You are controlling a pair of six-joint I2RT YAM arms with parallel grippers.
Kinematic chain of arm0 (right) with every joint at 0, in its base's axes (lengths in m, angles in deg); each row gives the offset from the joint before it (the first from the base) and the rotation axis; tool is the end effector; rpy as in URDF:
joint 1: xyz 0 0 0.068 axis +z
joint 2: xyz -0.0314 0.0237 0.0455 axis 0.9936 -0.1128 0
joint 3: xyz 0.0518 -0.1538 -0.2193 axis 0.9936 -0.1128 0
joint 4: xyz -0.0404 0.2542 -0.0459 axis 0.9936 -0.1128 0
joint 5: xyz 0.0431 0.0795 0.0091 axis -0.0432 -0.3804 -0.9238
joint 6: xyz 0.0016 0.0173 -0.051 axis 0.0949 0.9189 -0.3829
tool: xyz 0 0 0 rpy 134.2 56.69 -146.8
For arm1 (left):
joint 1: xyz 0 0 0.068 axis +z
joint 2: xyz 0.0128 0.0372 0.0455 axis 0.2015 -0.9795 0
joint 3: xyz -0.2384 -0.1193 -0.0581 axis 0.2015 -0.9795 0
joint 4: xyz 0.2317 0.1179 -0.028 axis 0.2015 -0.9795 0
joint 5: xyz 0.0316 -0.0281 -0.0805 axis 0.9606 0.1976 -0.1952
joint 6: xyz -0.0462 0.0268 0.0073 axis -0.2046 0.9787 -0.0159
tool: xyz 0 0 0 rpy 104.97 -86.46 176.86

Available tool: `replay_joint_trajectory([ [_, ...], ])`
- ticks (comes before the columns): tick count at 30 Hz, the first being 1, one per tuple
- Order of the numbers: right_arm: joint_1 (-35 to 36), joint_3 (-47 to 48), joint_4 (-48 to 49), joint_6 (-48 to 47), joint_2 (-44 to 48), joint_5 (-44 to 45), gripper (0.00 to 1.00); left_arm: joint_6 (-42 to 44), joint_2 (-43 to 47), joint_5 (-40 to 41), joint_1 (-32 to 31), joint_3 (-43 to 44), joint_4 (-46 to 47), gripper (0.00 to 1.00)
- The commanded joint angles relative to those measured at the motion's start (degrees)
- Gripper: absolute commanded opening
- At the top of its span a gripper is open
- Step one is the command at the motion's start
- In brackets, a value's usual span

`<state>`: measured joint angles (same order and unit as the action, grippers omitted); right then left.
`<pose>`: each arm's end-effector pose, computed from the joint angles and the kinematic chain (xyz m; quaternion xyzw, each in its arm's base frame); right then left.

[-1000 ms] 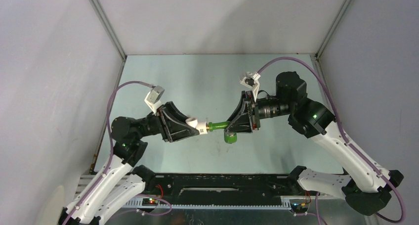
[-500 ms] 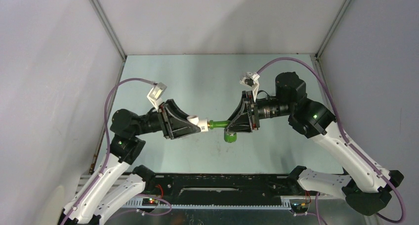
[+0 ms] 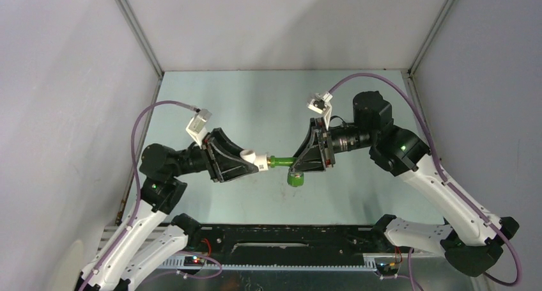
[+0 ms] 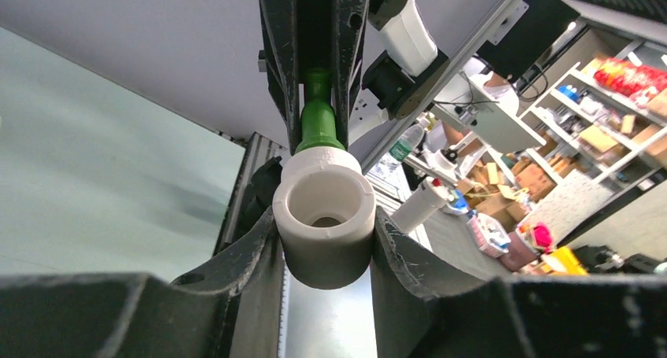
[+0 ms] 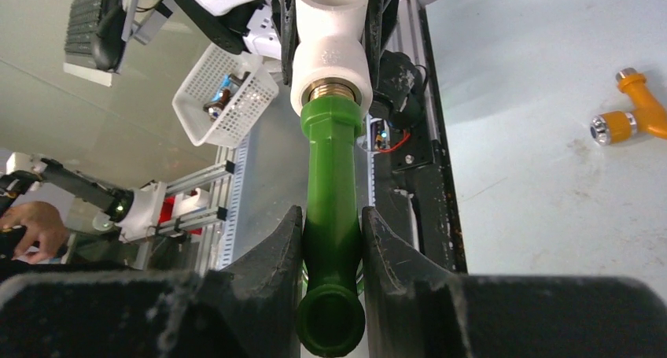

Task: Install the water faucets

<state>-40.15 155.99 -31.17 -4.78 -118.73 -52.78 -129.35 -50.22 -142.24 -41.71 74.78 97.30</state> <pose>0.1366 0.1683 0.4346 -0.4068 0.6473 0.5874 0.2656 0.1064 -0.0946 0.3865 0.2543 0.5744 -0.6816 0.3753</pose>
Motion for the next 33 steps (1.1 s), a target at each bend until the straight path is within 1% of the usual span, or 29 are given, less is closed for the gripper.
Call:
replay_joint_trajectory([
  [1, 0.3, 1.7, 8.0, 3.9, -2.0, -2.1, 0.0, 6.1, -0.1, 0.3, -1.3, 0.4, 4.0, 0.0],
  [4, 0.0, 1.8, 9.5, 6.0, -2.3, -3.0, 0.0, 9.7, -0.3, 0.0, -1.5, 1.2, 1.9, 0.0],
  [8, -0.2, 1.7, 9.8, 7.5, -2.8, -3.2, 0.0, 16.6, -1.4, -0.6, -1.6, 4.0, -7.0, 0.0],
  [11, -0.7, 1.8, 8.8, 7.7, -2.9, -3.3, 0.0, 19.9, -2.4, -1.5, -1.5, 5.4, -11.4, 0.0],
  [16, -1.9, 1.7, 7.3, 7.3, -2.5, -3.0, 0.0, 22.2, -2.6, -2.6, -1.6, 6.1, -13.5, 0.0],
  [20, -2.8, 1.7, 7.9, 8.4, -2.0, -2.3, 0.0, 23.3, -2.6, -2.4, -1.6, 6.6, -15.3, 0.0],
  [23, -3.0, 1.7, 9.6, 9.8, -1.9, -2.3, 0.0, 23.3, -2.8, -2.3, -1.6, 6.4, -15.8, 0.0],
  [27, -3.0, -0.4, 15.3, 14.1, -1.9, -3.5, 0.0, 23.3, -2.9, -1.1, -1.7, 5.9, -15.8, 0.0],
  [29, -3.0, -1.6, 17.4, 15.6, -1.7, -3.4, 0.05, 23.1, -2.8, -0.5, -1.7, 5.7, -15.8, 0.0],
  [33, -2.9, -4.2, 20.7, 18.6, -0.7, -2.1, 0.19, 23.0, -2.6, 1.2, -1.7, 5.4, -15.8, 0.0],
])
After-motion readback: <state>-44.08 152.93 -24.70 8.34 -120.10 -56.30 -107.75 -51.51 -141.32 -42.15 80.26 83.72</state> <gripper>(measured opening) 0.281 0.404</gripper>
